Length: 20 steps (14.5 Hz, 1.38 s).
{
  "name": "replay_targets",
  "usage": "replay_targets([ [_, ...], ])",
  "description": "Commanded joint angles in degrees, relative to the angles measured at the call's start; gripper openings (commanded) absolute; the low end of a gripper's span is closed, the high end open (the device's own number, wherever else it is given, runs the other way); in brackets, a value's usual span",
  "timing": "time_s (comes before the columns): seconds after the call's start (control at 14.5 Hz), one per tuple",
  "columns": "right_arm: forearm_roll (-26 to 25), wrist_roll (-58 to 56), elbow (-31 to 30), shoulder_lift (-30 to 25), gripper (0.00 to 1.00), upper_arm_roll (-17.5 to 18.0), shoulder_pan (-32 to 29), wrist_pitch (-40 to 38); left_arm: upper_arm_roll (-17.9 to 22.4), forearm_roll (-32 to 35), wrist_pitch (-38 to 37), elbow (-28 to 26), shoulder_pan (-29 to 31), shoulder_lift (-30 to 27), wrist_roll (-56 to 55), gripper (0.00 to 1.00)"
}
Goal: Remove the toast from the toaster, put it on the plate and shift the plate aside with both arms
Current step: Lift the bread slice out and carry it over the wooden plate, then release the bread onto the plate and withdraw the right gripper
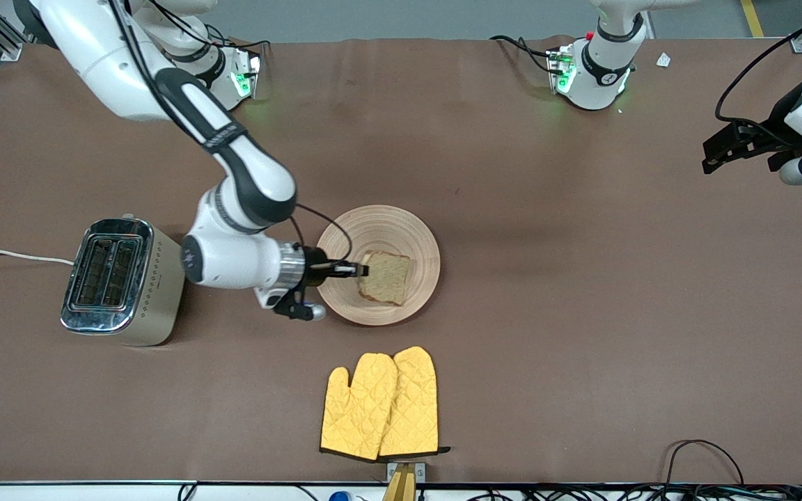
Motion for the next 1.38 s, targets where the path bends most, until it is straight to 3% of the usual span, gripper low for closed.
replay_targets([
  [0.0,1.3,-0.5,-2.8,-0.5,0.23,1.4,0.1,2.8,-0.3,-0.1,-1.0,0.9,-0.2,0.2,0.1,1.0],
  [0.14,0.0,-0.7,-5.5,-1.1,0.68,0.7,-0.9,2.4,-0.3,-0.8,-0.9,0.8,0.1,0.3,0.4,1.0],
  [0.21,-4.0,-0.7,-6.6,-1.4,0.81,-1.0,-1.0,1.6,-0.2,-1.8,-0.9,0.8,0.2,0.3,0.4,1.0],
  [0.28,-10.2,-0.6,-6.5,-1.7,1.0,-2.2,-1.0,-1.3,-0.2,-2.0,-0.9,0.8,0.2,0.5,0.4,1.0],
  [0.41,-18.1,-0.1,-3.1,-3.4,1.0,-3.9,-1.9,-10.5,-0.2,-2.0,-0.7,0.8,0.2,0.8,0.4,1.0],
  [0.76,-20.9,-0.7,14.3,-7.5,1.0,-15.5,-1.3,-36.1,-0.2,-2.4,-0.5,0.8,0.2,1.0,0.4,1.0],
  [0.96,-28.9,-1.0,17.0,-12.5,1.0,-21.0,-1.2,-38.4,-0.2,-3.4,-0.3,0.8,0.3,2.4,0.4,1.0],
  [1.31,-30.1,-11.8,16.5,-19.6,1.0,-34.6,0.4,-40.9,-0.1,-14.4,3.1,0.2,2.4,9.1,0.6,1.0],
])
